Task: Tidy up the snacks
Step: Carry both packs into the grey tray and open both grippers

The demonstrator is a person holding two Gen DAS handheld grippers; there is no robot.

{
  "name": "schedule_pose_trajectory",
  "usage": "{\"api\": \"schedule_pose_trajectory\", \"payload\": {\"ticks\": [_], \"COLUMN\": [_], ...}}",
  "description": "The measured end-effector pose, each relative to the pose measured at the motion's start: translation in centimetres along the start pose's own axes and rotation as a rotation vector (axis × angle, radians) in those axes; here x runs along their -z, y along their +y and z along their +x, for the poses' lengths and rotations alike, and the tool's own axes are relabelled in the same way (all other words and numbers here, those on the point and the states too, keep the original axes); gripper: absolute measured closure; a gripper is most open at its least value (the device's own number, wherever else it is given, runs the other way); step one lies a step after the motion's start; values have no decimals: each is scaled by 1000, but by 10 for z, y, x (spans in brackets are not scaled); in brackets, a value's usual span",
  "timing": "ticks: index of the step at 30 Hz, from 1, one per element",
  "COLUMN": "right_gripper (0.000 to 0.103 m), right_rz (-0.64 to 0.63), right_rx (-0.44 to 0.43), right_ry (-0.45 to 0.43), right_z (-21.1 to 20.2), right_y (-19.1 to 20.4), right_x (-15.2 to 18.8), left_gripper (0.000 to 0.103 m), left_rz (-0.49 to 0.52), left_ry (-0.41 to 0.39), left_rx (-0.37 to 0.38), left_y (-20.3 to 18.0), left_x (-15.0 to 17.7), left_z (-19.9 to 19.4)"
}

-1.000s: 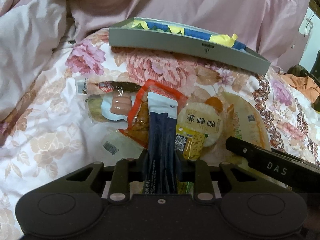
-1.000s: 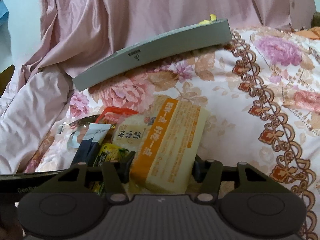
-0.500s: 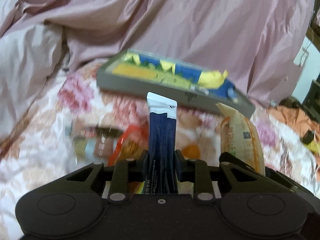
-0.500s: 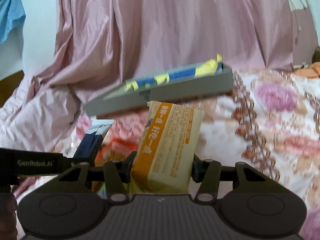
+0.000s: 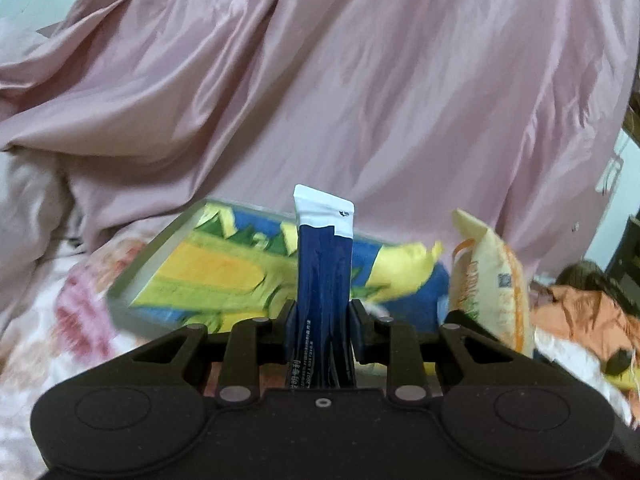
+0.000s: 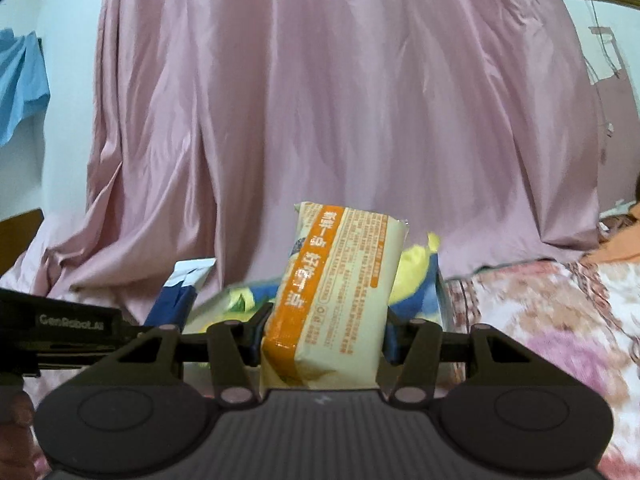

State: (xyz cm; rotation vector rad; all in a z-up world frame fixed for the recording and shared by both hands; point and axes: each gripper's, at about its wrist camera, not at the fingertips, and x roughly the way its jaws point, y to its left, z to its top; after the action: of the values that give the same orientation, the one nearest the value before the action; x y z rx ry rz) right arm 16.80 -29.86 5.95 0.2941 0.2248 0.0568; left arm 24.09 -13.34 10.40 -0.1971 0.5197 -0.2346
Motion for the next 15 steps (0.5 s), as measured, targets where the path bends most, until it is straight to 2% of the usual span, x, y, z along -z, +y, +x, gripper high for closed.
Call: {"api": "schedule_pose_trajectory", "payload": {"ticks": [7, 15], "right_gripper": [46, 46], "right_rz": [-12, -3], "right_rx": [-19, 8], "right_ry": [-5, 78], "right_z": [50, 89], "right_y": [-15, -33], "right_x": [-12, -6], "left_gripper": [75, 74], "left_rz": [-68, -89], "left_ry": [2, 61], "left_rx": [-2, -16], "left_y": [-2, 3], "left_x": [-19, -15], "left_z": [58, 98]}}
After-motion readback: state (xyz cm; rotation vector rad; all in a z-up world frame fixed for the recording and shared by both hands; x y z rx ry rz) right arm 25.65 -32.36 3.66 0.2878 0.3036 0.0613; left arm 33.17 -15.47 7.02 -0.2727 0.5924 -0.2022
